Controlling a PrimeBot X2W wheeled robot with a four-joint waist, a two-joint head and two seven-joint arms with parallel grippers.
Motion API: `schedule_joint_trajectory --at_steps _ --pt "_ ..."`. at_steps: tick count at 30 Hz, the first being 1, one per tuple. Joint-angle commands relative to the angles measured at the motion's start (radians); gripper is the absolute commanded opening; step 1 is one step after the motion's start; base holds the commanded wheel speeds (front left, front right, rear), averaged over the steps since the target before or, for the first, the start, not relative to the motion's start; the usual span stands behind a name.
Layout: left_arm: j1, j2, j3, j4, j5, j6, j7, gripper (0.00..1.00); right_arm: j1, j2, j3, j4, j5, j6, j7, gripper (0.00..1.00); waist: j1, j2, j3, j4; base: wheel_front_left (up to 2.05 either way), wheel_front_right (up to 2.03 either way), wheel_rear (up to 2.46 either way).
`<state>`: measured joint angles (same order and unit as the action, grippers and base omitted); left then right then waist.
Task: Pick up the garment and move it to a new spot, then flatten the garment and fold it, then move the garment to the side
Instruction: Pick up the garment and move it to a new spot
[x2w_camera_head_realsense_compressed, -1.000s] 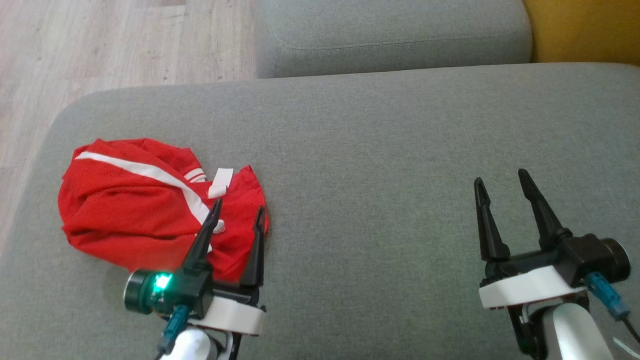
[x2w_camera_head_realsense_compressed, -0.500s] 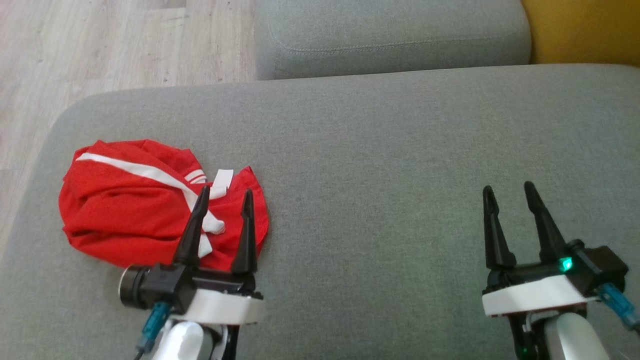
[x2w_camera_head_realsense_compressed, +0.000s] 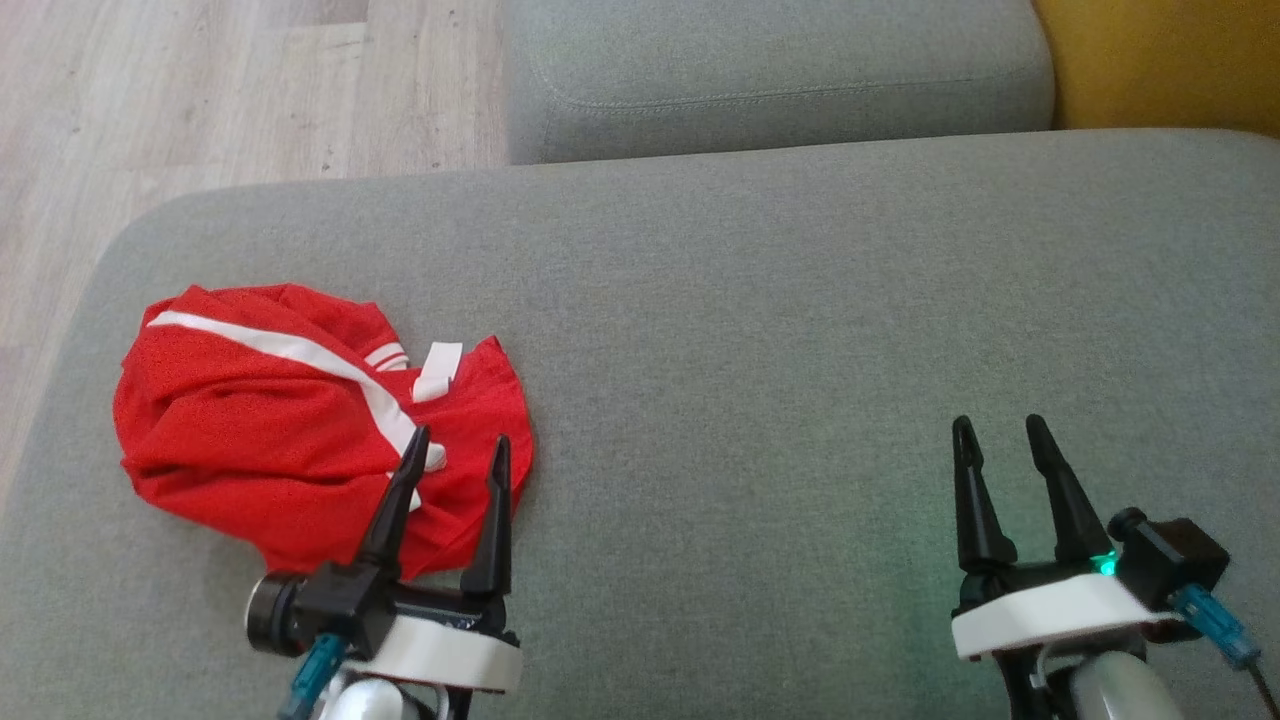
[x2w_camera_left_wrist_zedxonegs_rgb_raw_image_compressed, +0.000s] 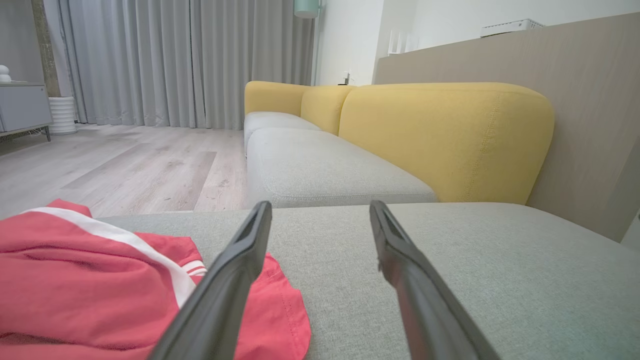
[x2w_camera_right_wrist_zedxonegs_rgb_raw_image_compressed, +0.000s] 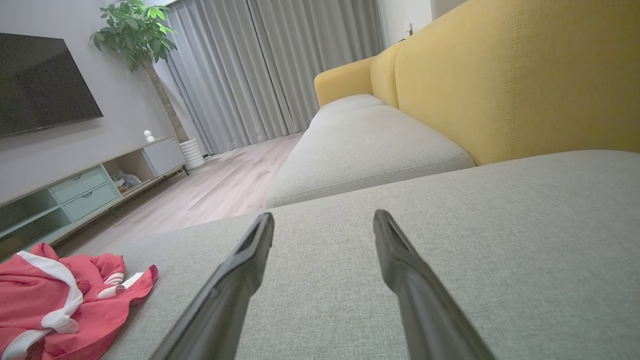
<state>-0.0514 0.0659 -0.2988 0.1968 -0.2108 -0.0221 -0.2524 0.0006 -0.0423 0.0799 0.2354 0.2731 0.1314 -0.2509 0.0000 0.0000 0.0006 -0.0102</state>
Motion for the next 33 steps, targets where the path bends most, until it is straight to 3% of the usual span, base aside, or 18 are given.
schedule_joint_trajectory --at_steps 1,11,18,33 --pt "-0.030 -0.007 0.039 -0.020 0.011 -0.007 -0.009 1.00 -0.035 -0.008 0.025 -0.026 0.004 -0.001 -0.011 1.00 0.0000 0.0000 0.001 0.000 0.00 0.00 0.00" --pt "-0.034 -0.015 0.067 -0.001 0.019 -0.022 -0.009 1.00 -0.041 -0.008 0.027 -0.023 0.018 -0.001 -0.011 1.00 0.0000 0.0000 0.000 0.005 0.00 0.00 0.00" --pt "-0.036 -0.015 0.085 0.002 -0.009 -0.018 -0.009 1.00 -0.033 -0.008 0.043 -0.029 0.029 -0.001 -0.011 1.00 0.0000 0.0000 -0.008 0.048 0.00 0.00 0.00" --pt "-0.009 -0.016 0.128 0.031 0.004 0.003 -0.009 1.00 -0.006 -0.008 0.131 -0.043 0.039 -0.001 -0.011 1.00 0.0000 0.0000 -0.047 0.252 0.00 0.00 0.00"
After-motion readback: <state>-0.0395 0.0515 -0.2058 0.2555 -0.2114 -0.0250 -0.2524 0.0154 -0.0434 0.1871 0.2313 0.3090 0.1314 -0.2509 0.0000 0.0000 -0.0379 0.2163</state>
